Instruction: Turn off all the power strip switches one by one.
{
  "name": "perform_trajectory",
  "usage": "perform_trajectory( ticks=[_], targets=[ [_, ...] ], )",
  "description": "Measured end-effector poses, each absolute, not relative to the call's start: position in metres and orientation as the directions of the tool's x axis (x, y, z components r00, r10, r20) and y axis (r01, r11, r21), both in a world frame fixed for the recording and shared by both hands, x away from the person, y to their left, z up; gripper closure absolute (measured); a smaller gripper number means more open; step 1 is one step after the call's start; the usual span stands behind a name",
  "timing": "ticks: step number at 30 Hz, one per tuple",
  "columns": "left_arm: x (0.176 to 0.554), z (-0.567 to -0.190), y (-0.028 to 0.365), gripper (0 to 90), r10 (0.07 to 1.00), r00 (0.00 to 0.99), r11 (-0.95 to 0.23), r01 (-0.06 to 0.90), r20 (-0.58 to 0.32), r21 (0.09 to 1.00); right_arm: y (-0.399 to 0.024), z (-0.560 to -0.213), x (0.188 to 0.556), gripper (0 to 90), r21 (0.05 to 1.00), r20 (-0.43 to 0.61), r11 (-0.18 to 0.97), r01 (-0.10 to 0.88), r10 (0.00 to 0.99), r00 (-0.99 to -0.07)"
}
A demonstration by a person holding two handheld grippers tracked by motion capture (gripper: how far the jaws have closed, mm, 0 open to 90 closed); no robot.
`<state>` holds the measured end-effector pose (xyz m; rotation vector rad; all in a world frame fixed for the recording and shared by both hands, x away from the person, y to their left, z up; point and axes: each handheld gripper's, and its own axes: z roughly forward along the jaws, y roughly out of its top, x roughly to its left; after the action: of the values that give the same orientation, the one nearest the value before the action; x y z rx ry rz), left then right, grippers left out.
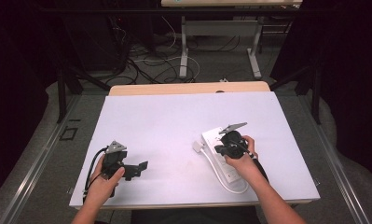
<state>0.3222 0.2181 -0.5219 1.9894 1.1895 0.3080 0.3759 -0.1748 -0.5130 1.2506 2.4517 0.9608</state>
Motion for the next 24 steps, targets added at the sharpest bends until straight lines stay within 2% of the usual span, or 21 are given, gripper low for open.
perform_trajectory(
  ticks=[24],
  targets=[
    [0.322, -0.522, 0.219, 0.6, 0.829, 0.529, -0.253, 0.642, -0.18, 0.724, -0.164, -0.52, 0.392, 90.0, 0.627, 0.078, 0.409, 0.663, 0.814, -0.576]
  ],
)
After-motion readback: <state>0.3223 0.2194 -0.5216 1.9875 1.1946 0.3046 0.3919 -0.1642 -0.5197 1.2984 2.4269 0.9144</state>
